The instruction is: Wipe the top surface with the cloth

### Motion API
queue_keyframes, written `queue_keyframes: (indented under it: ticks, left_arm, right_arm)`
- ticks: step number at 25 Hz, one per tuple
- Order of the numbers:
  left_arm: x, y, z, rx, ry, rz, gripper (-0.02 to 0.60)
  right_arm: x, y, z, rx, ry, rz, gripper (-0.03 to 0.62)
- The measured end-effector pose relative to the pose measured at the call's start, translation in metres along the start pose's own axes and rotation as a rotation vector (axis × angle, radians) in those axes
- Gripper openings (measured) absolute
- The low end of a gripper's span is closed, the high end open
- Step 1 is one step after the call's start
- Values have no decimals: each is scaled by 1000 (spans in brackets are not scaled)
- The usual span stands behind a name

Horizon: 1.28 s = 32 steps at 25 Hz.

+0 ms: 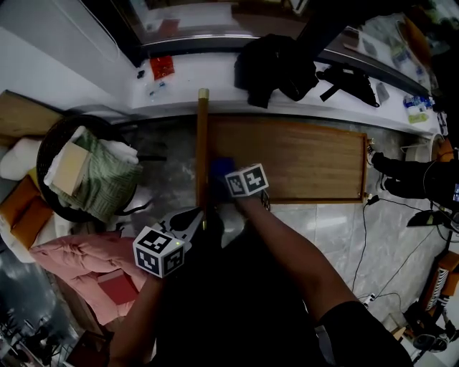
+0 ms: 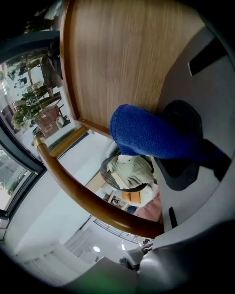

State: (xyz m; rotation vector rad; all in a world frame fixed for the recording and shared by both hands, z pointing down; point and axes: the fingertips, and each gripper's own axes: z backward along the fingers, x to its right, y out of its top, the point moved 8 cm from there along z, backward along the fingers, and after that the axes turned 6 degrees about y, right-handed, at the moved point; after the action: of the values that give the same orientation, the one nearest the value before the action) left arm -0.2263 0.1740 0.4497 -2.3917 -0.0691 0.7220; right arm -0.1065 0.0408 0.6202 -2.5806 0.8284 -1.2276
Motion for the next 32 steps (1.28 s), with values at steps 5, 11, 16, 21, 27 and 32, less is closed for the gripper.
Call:
queue_keyframes:
  ticks: [5,11,16,21,27,32]
  left_arm:
    - [25,7,-20,3,-19,-7,9]
    - [63,17,-56,-13,-60,-40,9]
    - [97,22,-90,-49,-108,-84,9]
    - [133,26,-124,-76,-152,-117,9]
    - [167,29,-157,-88,-184,-141,9]
    - [193,30,-177,-84,-208,-151,9]
  right_arm:
    - [26,-10,29,-33,-16,-26,55]
    - [79,-28,97,-5,-47,-103,55]
    - [123,-48,159,33,-107,-129,55]
    - [162,-68,218,69,-172,-145,55]
    - [202,-90,281,102,-257,-151,55]
    - [230,-104,329,109,-369,-142,55]
